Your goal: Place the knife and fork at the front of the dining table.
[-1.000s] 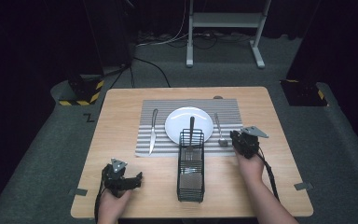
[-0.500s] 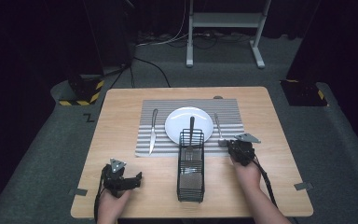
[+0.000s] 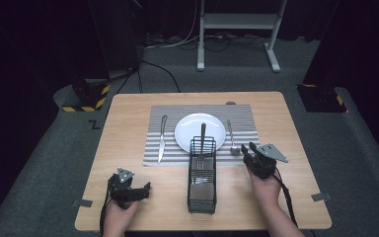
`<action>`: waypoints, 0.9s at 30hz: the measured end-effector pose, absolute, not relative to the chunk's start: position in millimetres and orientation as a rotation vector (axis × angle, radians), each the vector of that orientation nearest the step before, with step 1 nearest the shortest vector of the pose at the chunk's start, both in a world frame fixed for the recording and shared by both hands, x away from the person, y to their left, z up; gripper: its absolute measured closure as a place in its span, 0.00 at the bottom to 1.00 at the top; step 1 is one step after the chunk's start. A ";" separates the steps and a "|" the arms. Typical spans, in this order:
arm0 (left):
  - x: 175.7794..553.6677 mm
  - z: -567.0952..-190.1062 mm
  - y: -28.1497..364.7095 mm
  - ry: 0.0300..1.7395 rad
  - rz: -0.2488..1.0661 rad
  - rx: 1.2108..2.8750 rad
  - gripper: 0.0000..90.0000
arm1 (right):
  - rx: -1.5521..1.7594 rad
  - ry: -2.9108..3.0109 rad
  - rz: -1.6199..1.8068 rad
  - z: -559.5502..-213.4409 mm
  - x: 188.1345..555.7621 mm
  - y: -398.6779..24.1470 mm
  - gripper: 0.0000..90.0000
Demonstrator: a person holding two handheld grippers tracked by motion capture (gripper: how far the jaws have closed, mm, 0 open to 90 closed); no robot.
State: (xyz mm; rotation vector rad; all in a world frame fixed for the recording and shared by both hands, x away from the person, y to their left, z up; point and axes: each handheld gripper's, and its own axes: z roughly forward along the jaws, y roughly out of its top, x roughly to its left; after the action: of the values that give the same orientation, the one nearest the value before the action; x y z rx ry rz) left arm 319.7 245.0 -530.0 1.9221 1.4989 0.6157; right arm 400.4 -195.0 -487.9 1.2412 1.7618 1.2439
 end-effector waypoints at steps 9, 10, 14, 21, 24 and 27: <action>319.8 -530.1 244.5 1.498 0.619 1.926 0.03 | 1.104 1.622 1.464 -464.0 368.6 -194.1 0.60; 319.8 -530.1 244.5 1.498 0.619 1.926 0.03 | 1.095 1.618 1.486 -460.9 366.8 -192.2 0.60; 319.8 -530.1 244.4 1.498 0.620 1.927 0.03 | 1.053 1.612 1.541 -448.1 363.1 -181.4 0.60; 319.7 -530.1 244.3 1.498 0.623 1.932 0.03 | 0.991 1.625 1.612 -427.1 366.1 -154.5 0.60; 319.7 -530.1 244.3 1.498 0.622 1.932 0.03 | 0.971 1.635 1.623 -421.3 370.4 -142.8 0.61; 319.7 -530.1 244.3 1.498 0.622 1.931 0.03 | 0.961 1.645 1.636 -417.4 376.1 -132.2 0.61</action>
State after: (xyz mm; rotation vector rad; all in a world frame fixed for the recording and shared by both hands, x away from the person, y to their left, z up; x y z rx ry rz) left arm 319.7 244.3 -530.1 1.9313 1.4977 0.6223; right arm 376.1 -132.2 -417.4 0.9610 1.6450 1.6356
